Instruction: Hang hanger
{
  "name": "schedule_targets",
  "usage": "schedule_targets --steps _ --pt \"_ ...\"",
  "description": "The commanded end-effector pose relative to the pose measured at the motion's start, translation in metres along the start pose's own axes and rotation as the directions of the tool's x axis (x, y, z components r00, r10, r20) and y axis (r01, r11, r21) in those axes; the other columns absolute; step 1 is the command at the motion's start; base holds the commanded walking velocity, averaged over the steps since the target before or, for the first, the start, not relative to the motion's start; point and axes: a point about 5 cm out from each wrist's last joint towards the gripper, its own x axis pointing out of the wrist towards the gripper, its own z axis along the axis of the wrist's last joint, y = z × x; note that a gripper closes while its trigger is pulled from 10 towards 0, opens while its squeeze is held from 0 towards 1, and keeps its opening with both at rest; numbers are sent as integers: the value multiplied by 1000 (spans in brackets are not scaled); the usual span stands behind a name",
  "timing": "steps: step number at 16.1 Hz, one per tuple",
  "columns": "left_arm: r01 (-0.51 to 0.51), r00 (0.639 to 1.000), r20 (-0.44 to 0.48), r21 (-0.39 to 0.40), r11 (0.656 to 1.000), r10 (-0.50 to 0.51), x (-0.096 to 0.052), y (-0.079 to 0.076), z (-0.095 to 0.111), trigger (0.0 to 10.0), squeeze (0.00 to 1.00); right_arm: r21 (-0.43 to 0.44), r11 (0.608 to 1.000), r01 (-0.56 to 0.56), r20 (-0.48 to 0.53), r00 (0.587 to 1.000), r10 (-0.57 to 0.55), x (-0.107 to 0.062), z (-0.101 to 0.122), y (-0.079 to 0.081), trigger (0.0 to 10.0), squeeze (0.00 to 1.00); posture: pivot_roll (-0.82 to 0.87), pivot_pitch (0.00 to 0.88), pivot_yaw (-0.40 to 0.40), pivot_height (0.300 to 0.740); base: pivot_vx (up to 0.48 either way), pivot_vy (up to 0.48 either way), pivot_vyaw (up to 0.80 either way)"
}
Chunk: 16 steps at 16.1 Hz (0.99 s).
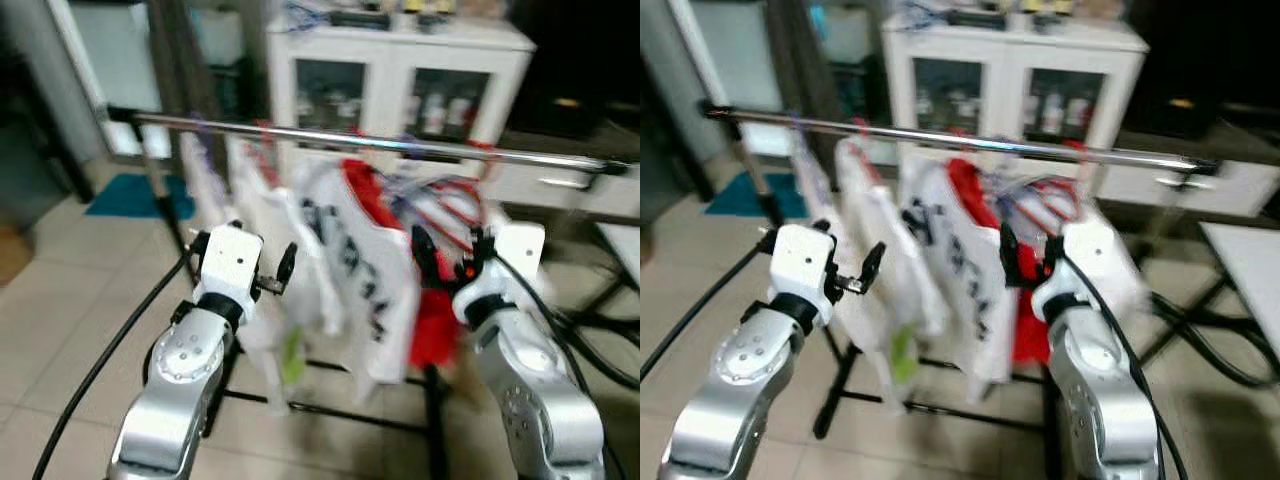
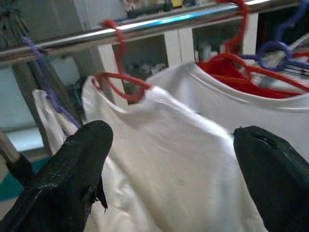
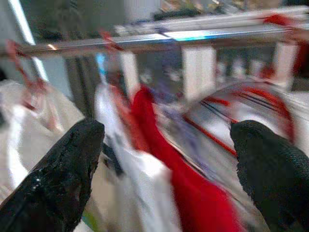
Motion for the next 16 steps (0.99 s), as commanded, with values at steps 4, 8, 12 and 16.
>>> schedule_targets --steps 4,8,12,16 --pt "108 993 49 19 994 -109 2 -1 8 10000 1000 -25 997 -73 -22 997 73 14 10 1 10000 0 128 0 -7 740 0 0 0" --pt "206 977 36 63 977 -208 -1 1 7 10000 1000 -66 990 -123 -42 992 120 40 18 1 10000 0 131 0 -14 740 0 0 0" --pt "278 959 44 51 959 -280 -2 1 10 10000 1000 -118 982 -147 -65 988 141 76 27 -17 10000 0 135 0 -20 740 0 0 0" --pt "352 935 34 51 935 -354 -4 -8 11 10000 1000 -144 956 -256 -132 962 238 109 24 -8 10000 0 140 0 -15 740 0 0 0"
